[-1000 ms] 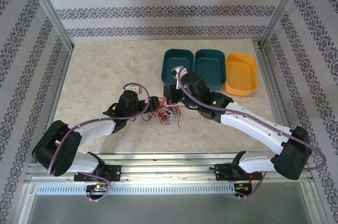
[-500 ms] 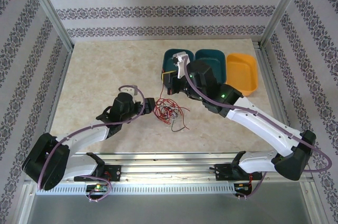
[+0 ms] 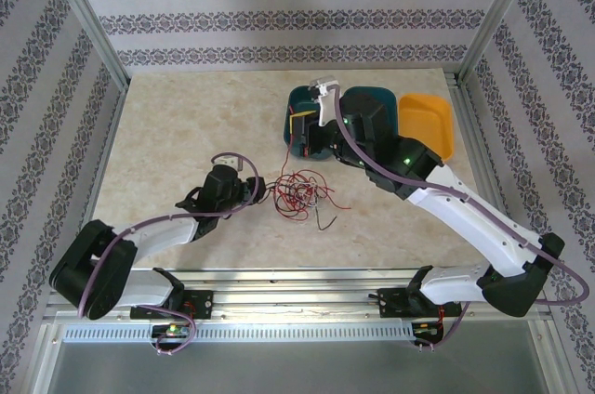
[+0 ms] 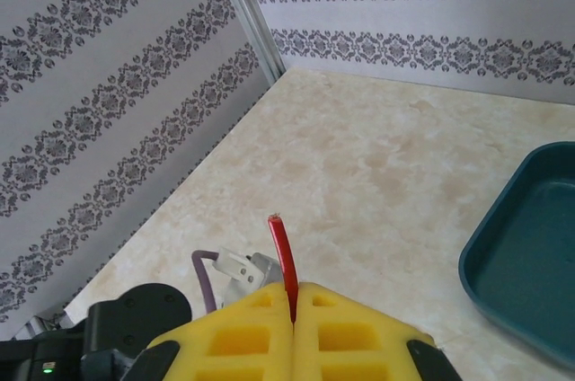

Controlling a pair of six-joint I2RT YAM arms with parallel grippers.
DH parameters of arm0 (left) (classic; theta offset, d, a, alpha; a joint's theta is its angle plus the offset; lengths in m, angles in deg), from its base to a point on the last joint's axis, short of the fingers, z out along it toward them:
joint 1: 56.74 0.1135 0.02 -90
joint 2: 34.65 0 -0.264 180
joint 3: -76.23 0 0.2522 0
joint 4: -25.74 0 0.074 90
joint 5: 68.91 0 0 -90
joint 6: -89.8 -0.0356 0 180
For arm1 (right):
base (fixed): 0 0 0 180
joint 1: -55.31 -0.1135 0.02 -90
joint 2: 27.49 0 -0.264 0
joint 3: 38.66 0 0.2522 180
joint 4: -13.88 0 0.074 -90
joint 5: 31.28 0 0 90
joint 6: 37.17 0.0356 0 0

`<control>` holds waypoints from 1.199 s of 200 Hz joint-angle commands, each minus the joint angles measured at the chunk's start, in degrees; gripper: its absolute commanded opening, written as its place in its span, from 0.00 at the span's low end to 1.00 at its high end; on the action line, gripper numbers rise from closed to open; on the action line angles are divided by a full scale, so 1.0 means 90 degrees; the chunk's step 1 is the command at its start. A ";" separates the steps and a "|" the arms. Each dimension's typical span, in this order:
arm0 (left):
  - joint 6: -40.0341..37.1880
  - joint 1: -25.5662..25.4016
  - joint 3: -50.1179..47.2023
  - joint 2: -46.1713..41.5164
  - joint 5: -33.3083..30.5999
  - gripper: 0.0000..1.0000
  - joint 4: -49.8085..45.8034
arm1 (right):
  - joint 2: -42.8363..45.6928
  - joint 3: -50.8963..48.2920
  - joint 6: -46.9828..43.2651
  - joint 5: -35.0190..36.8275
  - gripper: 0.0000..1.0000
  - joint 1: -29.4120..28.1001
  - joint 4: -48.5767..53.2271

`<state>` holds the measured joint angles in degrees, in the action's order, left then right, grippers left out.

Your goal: Untangle the cables

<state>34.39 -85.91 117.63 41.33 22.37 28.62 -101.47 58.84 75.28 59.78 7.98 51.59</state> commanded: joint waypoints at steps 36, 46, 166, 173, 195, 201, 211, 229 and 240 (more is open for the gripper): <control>0.0207 0.0068 -0.0023 0.0674 0.0216 0.51 0.1109 | 0.0031 0.0790 -0.0301 -0.0040 0.00 0.0273 0.0232; 0.0229 0.0066 0.0038 0.0824 0.0292 0.51 0.1217 | 0.0009 0.0918 -0.0345 -0.0032 0.00 0.0352 0.0289; -0.0874 0.0174 -0.0277 -0.0575 0.0740 0.99 0.2084 | -0.0199 0.1757 0.0001 -0.0870 0.00 0.0878 0.0393; -0.0951 0.0174 -0.0369 -0.0709 0.0747 0.99 0.2226 | -0.0208 0.1790 0.0012 -0.0903 0.00 0.0874 0.0386; -0.1146 0.0174 -0.0368 -0.1039 0.0703 0.99 0.1919 | -0.0288 0.2037 -0.0037 -0.0982 0.00 0.0878 0.0424; -0.1157 0.0174 -0.0341 -0.1096 0.0669 0.99 0.1771 | -0.0323 0.2124 -0.0073 -0.0984 0.00 0.0874 0.0452; -0.1167 0.0174 -0.0343 -0.1184 0.0650 0.99 0.1660 | -0.0375 0.2268 -0.0102 -0.0978 0.00 0.0878 0.0478; -0.1202 0.0174 -0.0492 -0.1405 0.0853 0.99 0.1912 | -0.0478 0.2512 -0.0113 -0.1032 0.00 0.0883 0.0492; -0.1302 0.0174 -0.0650 -0.1556 0.1098 0.99 0.2272 | -0.0537 0.2641 -0.0088 -0.1130 0.00 0.0876 0.0456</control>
<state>25.67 -84.75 114.22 30.21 28.62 43.64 -105.40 79.10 74.06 51.75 15.80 56.74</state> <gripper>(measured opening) 0.993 0.041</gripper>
